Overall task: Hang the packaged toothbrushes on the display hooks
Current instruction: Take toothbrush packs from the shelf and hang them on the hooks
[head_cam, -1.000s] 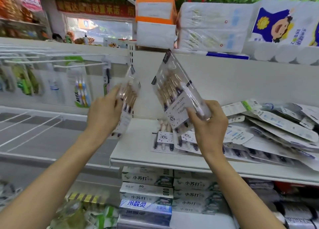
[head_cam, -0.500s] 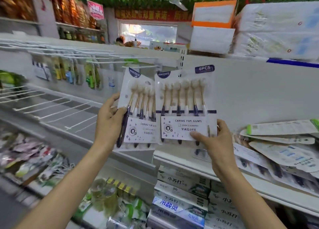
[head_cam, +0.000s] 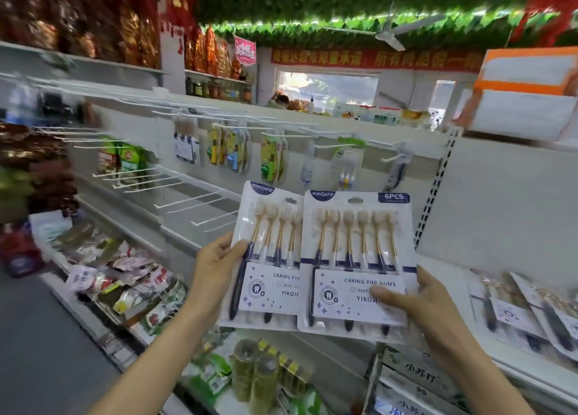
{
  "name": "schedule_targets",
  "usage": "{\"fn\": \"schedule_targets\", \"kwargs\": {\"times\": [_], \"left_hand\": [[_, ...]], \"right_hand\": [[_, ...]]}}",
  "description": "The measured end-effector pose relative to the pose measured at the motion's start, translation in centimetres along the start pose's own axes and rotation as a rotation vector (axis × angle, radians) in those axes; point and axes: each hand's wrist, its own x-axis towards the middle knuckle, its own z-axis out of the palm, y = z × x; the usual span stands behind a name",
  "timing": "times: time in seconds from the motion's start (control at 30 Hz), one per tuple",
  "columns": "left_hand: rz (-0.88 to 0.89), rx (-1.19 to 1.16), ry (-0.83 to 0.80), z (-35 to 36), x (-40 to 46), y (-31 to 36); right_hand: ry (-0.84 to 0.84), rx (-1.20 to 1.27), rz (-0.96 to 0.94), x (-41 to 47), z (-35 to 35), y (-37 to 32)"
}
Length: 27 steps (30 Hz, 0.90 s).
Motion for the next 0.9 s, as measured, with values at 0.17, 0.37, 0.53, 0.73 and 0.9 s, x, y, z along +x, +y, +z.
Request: {"fn": "schedule_targets", "kwargs": {"times": [0.17, 0.37, 0.53, 0.73, 0.9], "left_hand": [[-0.022, 0.03, -0.032, -10.4, 2.0, 0.9], [-0.097, 0.012, 0.214, -21.5, 3.4, 2.7], [-0.111, 0.023, 0.293, -27.7, 4.2, 2.8], [-0.164, -0.076, 0.359, -31.9, 6.3, 2.2], [-0.112, 0.03, 0.368, -35.6, 11.1, 2.1]], "right_hand": [[-0.01, -0.021, -0.015, 0.7, 10.3, -0.4], [-0.195, -0.053, 0.002, 1.3, 22.5, -2.3], [-0.322, -0.037, -0.007, 2.8, 30.5, -2.3], [-0.297, 0.16, -0.015, 6.7, 36.4, -2.2], [-0.316, 0.268, -0.014, 11.5, 41.3, -2.3]]}}
